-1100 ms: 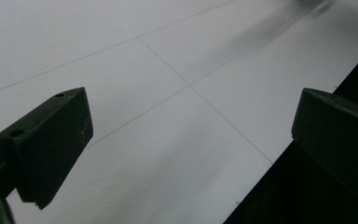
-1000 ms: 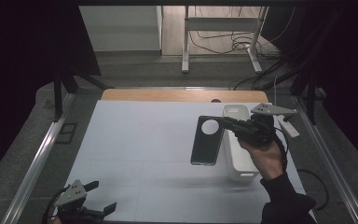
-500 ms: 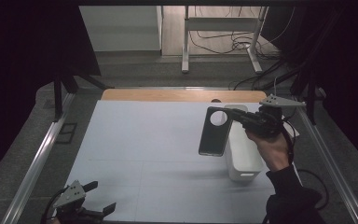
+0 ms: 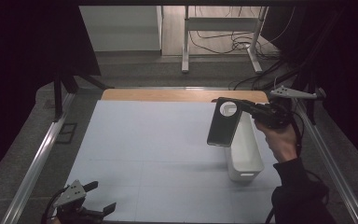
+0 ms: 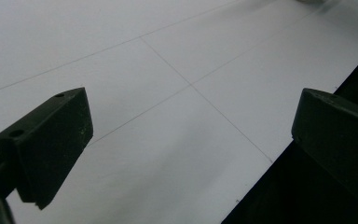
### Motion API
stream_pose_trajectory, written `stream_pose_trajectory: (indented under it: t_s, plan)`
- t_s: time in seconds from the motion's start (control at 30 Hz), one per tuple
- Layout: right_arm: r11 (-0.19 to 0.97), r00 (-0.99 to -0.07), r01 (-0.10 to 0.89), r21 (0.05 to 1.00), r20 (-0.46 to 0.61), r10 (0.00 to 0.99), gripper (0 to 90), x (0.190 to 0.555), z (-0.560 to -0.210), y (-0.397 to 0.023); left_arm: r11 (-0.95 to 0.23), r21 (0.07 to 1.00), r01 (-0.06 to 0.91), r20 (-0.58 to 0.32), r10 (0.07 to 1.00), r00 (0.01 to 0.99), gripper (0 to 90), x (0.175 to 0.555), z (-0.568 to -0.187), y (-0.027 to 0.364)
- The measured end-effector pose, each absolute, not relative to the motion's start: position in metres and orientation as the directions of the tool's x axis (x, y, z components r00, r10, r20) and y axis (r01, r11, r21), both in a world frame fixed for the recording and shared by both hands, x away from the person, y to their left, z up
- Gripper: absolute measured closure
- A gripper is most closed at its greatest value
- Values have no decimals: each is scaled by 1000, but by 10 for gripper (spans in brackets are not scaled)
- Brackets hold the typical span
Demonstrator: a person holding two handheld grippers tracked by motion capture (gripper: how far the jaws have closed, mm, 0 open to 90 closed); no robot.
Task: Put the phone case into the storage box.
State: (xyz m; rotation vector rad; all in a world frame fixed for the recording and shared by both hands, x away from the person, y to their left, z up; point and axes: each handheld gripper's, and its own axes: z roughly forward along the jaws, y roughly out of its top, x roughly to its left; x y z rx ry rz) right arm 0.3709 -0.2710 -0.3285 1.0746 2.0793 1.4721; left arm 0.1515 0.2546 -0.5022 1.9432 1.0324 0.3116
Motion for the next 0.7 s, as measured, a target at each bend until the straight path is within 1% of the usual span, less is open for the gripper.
stream_pose_trajectory:
  t_s: [0.7]
  plan:
    - [171, -597, 341, 925, 73, 799, 811, 402, -324, -299, -261, 797, 545, -177, 761, 624, 0, 152, -502, 255]
